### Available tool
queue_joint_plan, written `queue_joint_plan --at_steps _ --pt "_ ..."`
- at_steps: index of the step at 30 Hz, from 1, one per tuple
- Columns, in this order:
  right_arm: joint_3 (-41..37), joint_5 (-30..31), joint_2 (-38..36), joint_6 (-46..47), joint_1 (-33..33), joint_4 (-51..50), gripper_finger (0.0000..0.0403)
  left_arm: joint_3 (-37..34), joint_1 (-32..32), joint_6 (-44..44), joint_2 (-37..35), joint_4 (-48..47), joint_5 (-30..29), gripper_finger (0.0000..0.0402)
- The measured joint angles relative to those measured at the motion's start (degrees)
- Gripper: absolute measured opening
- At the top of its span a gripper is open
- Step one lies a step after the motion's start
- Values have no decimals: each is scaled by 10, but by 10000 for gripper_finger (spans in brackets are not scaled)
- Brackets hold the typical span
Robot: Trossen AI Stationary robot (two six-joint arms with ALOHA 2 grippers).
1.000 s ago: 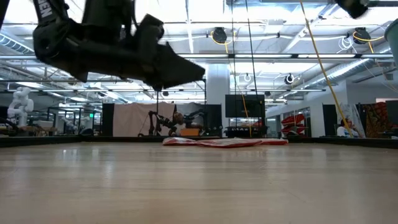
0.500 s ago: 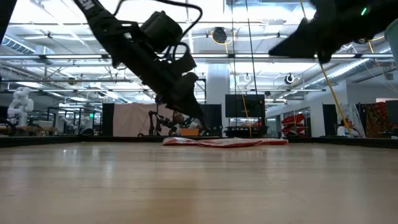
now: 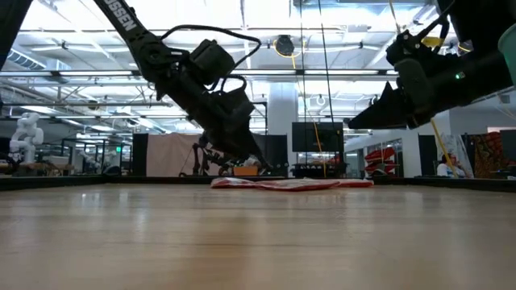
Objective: Sort popcorn bags into baskets
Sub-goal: Put the bottom popcorn bag into the green bin
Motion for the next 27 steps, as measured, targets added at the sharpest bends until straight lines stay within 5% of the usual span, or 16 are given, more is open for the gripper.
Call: queue_joint_plan --at_steps 10,15,22,27 --pt "1 0 13 -35 0 28 0 70 -21 -36 73 -34 -17 260" --pt "1 -18 13 -26 0 28 0 141 -21 -37 123 -129 -34 239" --pt "1 -45 13 -18 0 30 0 170 -20 -21 156 -140 -23 214" --pt "1 -44 13 -14 0 34 0 171 -18 42 158 -163 -6 144"
